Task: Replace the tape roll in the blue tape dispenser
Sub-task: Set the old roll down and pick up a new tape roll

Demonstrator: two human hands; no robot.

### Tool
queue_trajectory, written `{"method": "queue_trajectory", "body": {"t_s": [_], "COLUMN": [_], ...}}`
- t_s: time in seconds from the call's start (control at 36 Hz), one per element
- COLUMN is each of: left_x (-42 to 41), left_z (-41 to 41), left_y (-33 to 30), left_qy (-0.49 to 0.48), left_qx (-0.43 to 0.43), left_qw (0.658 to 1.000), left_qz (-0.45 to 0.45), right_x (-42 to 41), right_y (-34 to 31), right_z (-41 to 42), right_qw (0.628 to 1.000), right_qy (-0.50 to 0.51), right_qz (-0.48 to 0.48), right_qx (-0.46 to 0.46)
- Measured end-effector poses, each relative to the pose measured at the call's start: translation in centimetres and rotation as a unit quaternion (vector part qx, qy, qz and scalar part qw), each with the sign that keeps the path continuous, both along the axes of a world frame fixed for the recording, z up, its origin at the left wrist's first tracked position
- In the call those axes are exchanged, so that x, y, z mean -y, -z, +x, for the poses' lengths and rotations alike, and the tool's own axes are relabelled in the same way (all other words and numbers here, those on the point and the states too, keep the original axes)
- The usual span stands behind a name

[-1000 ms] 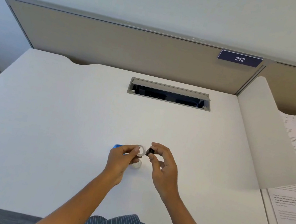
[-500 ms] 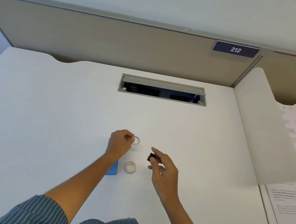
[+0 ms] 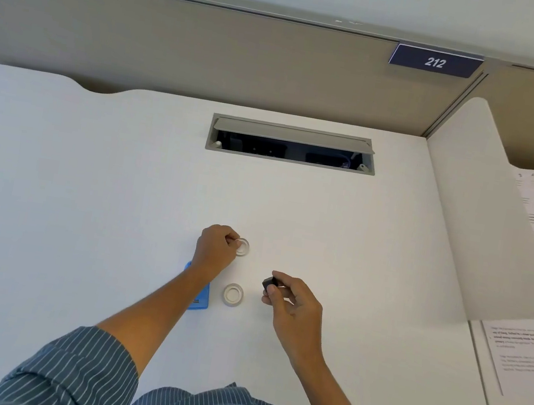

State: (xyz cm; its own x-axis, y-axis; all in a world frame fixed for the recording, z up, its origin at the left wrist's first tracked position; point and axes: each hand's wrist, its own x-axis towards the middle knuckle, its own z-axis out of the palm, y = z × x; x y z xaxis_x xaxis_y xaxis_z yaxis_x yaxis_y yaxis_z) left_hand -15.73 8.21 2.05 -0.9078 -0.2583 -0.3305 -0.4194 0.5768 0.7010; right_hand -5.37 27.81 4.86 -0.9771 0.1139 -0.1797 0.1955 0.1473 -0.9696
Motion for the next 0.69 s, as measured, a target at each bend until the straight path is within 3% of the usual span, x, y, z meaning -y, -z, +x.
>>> {"method": "queue_trajectory", "body": {"t_s": [0.31,0.47,0.69], "left_x": [0.0,-0.6,-0.6], "left_z": [0.1,2.9,6.4], "left_y": [-0.1,0.0,0.6], "left_qy": [0.012,0.147,0.320], "left_qx": [-0.015,-0.064,0.035], "left_qw": [1.000,0.987,0.940], "left_qz": [-0.014,-0.017,-0.113], "right_x": [0.0,-0.1,0.2], "right_y": [-0.2,-0.4,-0.7], "right_z": [0.0,-0.2,-0.1], "right_qw": [1.000,1.000,0.999], "right_qy": [0.005,0.018,0.020], "right_qz": [0.001,-0.014,-0.025], "right_qx": [-0.008,0.003,0.007]}}
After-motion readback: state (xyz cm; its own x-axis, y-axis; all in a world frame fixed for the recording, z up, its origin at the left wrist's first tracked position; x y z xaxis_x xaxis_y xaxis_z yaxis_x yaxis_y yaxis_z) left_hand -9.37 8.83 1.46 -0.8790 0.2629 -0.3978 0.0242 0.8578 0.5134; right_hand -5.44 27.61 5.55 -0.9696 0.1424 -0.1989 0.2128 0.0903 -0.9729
